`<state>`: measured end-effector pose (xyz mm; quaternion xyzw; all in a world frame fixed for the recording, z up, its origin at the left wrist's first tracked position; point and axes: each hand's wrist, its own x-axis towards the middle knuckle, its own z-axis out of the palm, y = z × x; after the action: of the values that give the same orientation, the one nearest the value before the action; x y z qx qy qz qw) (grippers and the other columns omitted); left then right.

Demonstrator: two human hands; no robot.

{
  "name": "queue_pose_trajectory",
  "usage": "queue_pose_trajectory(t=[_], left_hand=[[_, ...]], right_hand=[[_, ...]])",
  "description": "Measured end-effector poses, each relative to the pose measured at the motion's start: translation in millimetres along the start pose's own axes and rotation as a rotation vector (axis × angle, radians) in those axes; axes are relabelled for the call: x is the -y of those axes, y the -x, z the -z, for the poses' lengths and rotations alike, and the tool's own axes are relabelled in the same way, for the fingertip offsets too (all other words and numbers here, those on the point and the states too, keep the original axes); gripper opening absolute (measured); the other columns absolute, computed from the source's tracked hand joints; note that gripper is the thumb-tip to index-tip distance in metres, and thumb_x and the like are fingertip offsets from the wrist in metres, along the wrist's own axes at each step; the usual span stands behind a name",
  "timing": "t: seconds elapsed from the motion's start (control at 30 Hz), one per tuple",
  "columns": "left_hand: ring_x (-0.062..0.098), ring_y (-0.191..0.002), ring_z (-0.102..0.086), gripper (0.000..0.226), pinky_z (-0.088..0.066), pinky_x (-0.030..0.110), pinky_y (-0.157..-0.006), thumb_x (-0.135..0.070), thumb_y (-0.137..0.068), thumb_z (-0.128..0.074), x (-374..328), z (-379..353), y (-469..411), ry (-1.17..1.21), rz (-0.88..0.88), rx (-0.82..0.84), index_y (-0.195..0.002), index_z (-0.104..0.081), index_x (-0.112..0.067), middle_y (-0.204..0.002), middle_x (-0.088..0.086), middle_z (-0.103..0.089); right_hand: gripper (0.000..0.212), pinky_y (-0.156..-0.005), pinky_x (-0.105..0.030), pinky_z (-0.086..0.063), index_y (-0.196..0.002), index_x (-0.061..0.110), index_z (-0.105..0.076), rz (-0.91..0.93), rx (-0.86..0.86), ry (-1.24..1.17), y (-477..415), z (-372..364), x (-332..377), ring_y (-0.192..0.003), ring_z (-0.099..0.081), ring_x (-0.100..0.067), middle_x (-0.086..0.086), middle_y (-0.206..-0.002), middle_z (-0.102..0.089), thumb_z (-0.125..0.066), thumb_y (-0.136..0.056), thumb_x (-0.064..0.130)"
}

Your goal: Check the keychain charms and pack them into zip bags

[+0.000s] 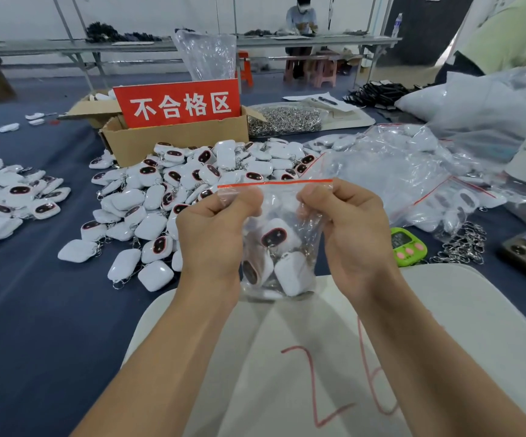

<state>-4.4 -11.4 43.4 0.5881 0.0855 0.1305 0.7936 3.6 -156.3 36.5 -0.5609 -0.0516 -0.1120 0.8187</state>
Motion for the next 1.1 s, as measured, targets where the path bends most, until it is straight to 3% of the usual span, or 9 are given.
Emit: queue_pose_trajectory(t=[0.13,0.2,0.33,0.5,0.7,0.83,0.93,1.0,1.1], left_hand=[[0.023,-0.066,-0.056,0.03,-0.048,0.047,-0.072,-0.015,-0.081,-0.083,-1,1,0,-0.015,-0.016,-0.014,-0.053,-0.072,-0.018,-0.061,0.002,-0.065],[0.021,-0.066,-0.056,0.033,-0.048,0.043,-0.072,-0.014,-0.083,-0.081,0,1,0,-0.006,-0.043,0.004,-0.052,-0.071,-0.019,-0.061,0.0,-0.064],[0.021,-0.066,-0.065,0.026,-0.053,0.034,-0.067,-0.01,-0.085,-0.08,1,-2,4,0.002,-0.076,0.126,-0.061,-0.076,-0.019,-0.067,0.001,-0.071],[0.015,-0.06,-0.069,0.016,-0.055,0.031,-0.053,-0.015,-0.079,-0.085,-2,-3,9,-0.062,-0.077,0.17,-0.066,-0.079,-0.024,-0.067,-0.001,-0.074],[0.026,-0.077,-0.077,0.004,-0.063,0.046,-0.076,-0.014,-0.075,-0.085,-3,1,8,-0.081,-0.119,0.186,-0.075,-0.082,-0.018,-0.081,0.009,-0.079],[0.022,-0.073,-0.074,0.02,-0.062,0.053,-0.078,-0.002,-0.083,-0.081,2,-3,11,-0.088,-0.157,0.123,-0.072,-0.082,-0.019,-0.078,0.006,-0.079],[0.019,-0.071,-0.073,0.023,-0.063,0.05,-0.076,-0.003,-0.083,-0.081,3,-3,10,-0.091,-0.161,0.108,-0.069,-0.082,-0.02,-0.075,0.003,-0.078],[0.018,-0.071,-0.073,0.019,-0.063,0.047,-0.075,-0.006,-0.084,-0.081,3,-3,9,-0.101,-0.144,0.117,-0.07,-0.082,-0.019,-0.076,0.003,-0.078],[0.021,-0.072,-0.074,0.017,-0.062,0.046,-0.076,-0.015,-0.089,-0.078,4,-4,8,-0.089,-0.068,0.123,-0.072,-0.082,-0.018,-0.076,0.005,-0.078]], right_hand=[[0.014,-0.06,-0.02,-0.05,-0.073,-0.001,-0.07,0.009,-0.029,-0.018,1,-3,0,-0.057,-0.056,-0.016,-0.009,-0.061,-0.061,-0.068,-0.086,-0.006],[0.023,-0.062,-0.02,-0.049,-0.068,0.006,-0.071,0.017,-0.029,-0.018,1,-3,-1,-0.058,-0.055,-0.014,-0.006,-0.061,-0.06,-0.066,-0.088,-0.005],[0.02,-0.067,-0.03,-0.05,-0.068,0.014,-0.072,0.018,0.031,0.009,4,-5,-1,-0.066,-0.057,-0.018,-0.006,-0.067,-0.063,-0.069,-0.086,0.006],[0.02,-0.074,-0.046,-0.052,-0.08,-0.005,-0.071,0.0,0.009,0.034,5,-8,-6,-0.075,-0.06,-0.03,-0.024,-0.079,-0.066,-0.075,-0.078,0.015],[0.02,-0.085,-0.067,-0.054,-0.086,-0.009,-0.073,0.02,0.039,0.031,8,-11,-5,-0.082,-0.065,-0.037,-0.042,-0.092,-0.066,-0.075,-0.077,0.009],[0.002,-0.075,-0.049,-0.058,-0.078,0.003,-0.077,0.031,0.048,0.023,8,-11,-5,-0.072,-0.066,-0.03,-0.023,-0.075,-0.07,-0.076,-0.079,0.001],[0.006,-0.08,-0.059,-0.058,-0.083,-0.001,-0.076,0.017,0.031,0.014,10,-11,-7,-0.077,-0.066,-0.034,-0.028,-0.083,-0.07,-0.073,-0.085,-0.006],[0.003,-0.08,-0.061,-0.058,-0.086,-0.004,-0.075,0.004,0.023,0.028,10,-11,-7,-0.078,-0.066,-0.035,-0.03,-0.085,-0.07,-0.073,-0.087,-0.002],[0.011,-0.07,-0.046,-0.057,-0.083,0.003,-0.078,-0.072,0.01,0.023,9,-7,-5,-0.073,-0.065,-0.03,-0.019,-0.077,-0.07,-0.074,-0.087,0.012]])
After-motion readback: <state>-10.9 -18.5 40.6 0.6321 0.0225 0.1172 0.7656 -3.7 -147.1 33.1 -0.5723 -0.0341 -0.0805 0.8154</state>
